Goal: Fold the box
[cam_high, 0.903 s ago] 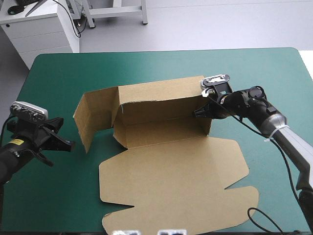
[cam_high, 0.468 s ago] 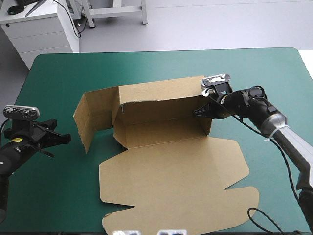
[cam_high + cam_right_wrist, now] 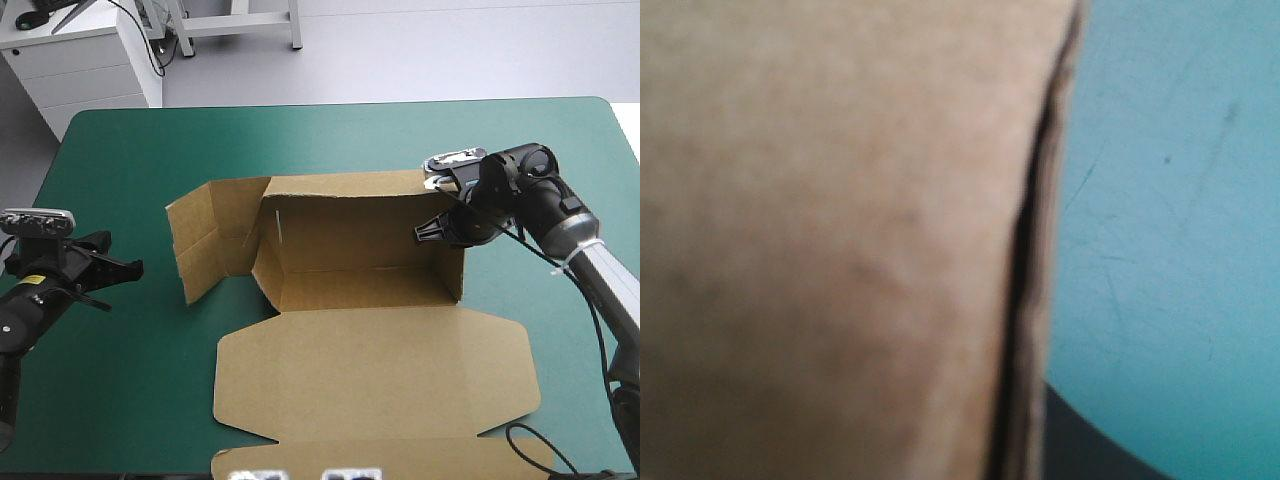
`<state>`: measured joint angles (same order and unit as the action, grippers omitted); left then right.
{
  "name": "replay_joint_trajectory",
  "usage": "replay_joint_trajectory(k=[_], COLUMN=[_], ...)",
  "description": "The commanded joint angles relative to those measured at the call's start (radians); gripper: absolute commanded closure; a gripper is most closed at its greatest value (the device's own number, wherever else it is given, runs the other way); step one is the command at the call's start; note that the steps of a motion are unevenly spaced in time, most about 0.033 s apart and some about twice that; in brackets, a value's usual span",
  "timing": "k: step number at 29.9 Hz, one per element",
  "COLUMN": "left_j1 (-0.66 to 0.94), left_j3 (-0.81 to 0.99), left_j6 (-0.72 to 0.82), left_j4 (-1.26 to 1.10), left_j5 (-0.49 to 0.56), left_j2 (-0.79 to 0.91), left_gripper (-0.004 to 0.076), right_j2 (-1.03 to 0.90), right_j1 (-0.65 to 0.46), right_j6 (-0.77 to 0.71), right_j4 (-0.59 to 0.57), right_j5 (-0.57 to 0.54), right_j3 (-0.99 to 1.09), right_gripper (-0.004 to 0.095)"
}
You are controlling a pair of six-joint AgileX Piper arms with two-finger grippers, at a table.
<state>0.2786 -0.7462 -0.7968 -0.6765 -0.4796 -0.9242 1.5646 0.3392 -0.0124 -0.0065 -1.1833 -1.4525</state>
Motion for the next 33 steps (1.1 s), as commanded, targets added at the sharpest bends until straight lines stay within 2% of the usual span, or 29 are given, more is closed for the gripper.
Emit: replay_joint_trajectory(k=[1, 7, 10, 18, 24, 33], left_j1=[-0.054, -0.128, -0.128, -0.123, -0.123, -0.123], left_j3=[-0.028, -0.028, -0.028, -0.028, -0.028, -0.028], left_j6=[0.003, 0.013, 0.144, 0.16, 0.16, 0.16], left_j4=[0.023, 0.112, 0.119, 0.124, 0.122, 0.116], left_j5=[0.069, 0.094, 0.105, 0.102, 0.102, 0.09], left_j2=[-0.007, -0.01, -0.014, -0.027, -0.027, -0.027], left_gripper=[0.0724, 0.0724, 0.0724, 0.0724, 0.0724, 0.0724], right_j2=[-0.04, -0.043, -0.043, -0.029, 0.074, 0.24], right_j1=[-0.006, -0.006, -0.006, -0.006, -0.006, -0.006], right_j6=[0.012, 0.012, -0.013, -0.02, -0.023, -0.023], right_j4=[-0.009, 0.167, 0.189, 0.145, 0.116, 0.042], right_j5=[-0.065, -0.066, -0.066, -0.066, -0.061, 0.047], right_j3=[-0.041, -0.037, -0.029, -0.029, -0.042, -0.145], right_gripper=[0.0925, 0.0925, 0.0923, 0.0923, 0.0923, 0.0923])
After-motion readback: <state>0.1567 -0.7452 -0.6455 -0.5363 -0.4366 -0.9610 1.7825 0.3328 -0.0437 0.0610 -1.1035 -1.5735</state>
